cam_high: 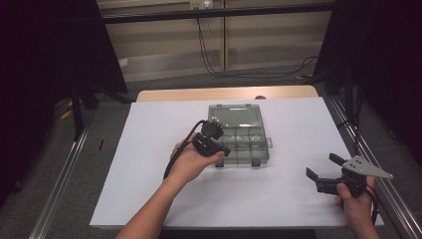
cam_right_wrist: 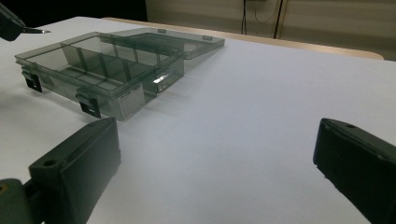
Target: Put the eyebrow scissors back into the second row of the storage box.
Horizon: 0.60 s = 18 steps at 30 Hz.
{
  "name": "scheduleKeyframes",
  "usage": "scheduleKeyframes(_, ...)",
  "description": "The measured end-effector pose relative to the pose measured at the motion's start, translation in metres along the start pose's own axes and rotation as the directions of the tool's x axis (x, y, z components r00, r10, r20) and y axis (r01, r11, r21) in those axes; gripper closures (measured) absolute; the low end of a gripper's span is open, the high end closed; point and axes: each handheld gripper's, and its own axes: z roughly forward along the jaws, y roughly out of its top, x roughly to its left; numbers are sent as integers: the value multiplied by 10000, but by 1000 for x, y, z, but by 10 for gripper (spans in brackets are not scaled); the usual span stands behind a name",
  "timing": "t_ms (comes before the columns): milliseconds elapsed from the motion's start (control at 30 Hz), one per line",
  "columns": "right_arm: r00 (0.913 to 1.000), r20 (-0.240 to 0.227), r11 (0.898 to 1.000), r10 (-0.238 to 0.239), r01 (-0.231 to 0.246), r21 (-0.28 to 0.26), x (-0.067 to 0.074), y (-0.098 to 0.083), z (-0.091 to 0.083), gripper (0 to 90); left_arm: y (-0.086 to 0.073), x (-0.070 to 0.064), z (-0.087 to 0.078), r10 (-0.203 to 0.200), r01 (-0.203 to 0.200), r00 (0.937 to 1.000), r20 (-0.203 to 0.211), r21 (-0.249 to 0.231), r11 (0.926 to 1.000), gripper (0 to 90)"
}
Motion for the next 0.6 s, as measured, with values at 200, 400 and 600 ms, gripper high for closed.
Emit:
scheduleKeyframes(200,10000,26,10000,-23,23,27,0,0,0,0,4,5,7,51,-52,9999,-94,-127,9999,892)
scheduleKeyframes(400,10000,13,10000,-3,3,11,0,-1,0,0,8,9,13,228,-232,9994,-263,-128,9996,891)
scheduleKeyframes(600,10000,13,10000,-23,23,18,0,-1,1,0,9,14,18,204,-207,9996,-182,-157,9997,891)
